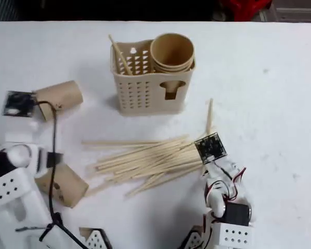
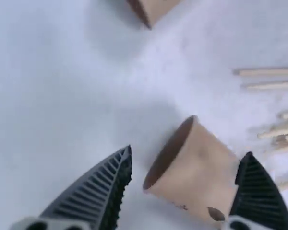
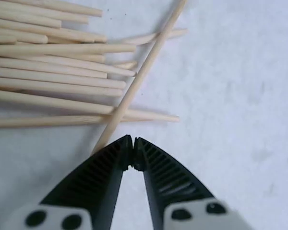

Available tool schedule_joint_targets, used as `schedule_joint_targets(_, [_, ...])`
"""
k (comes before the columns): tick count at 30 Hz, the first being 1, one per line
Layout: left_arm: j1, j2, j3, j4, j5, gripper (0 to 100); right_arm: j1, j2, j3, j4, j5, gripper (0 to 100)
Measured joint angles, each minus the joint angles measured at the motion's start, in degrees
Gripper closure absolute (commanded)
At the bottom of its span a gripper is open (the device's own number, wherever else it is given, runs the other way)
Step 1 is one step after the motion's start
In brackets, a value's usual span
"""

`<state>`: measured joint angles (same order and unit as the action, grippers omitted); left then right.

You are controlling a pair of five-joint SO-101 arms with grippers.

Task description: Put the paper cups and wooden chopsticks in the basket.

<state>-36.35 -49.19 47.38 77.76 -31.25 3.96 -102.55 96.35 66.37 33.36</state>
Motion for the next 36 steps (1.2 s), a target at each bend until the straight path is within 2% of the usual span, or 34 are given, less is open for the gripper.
schedule_joint_targets(4, [-3.2,0.0,0.2,-1.7,-0.3,65,-0.1,0.0,0.0,0.0,0.0,98.1])
schedule_joint_targets(15, [-3.6,0.0,13.7,-8.0,-1.6,65,0.0,0.0,0.0,0.0,0.0,98.1])
schedule_joint_targets(19, [-3.7,0.0,14.8,-8.2,-1.6,65,0.0,0.0,0.0,0.0,0.0,98.1])
schedule_joint_targets(21, [-3.6,0.0,14.9,-8.2,-1.6,69,0.0,0.0,0.0,0.0,0.0,98.1])
schedule_joint_targets(26, [-1.6,-0.1,14.9,-4.7,-4.4,92,0.0,0.0,0.0,0.0,0.0,98.1])
schedule_joint_targets(28, [1.0,-1.0,14.6,-3.8,-5.6,97,0.0,0.0,0.0,0.0,0.0,98.1])
schedule_joint_targets(31, [3.4,-1.0,14.1,-3.7,-6.1,97,0.0,0.0,0.0,0.0,0.0,98.1])
schedule_joint_targets(36, [3.6,0.1,13.3,-2.5,-6.2,98,0.0,0.0,0.0,0.0,0.0,98.1])
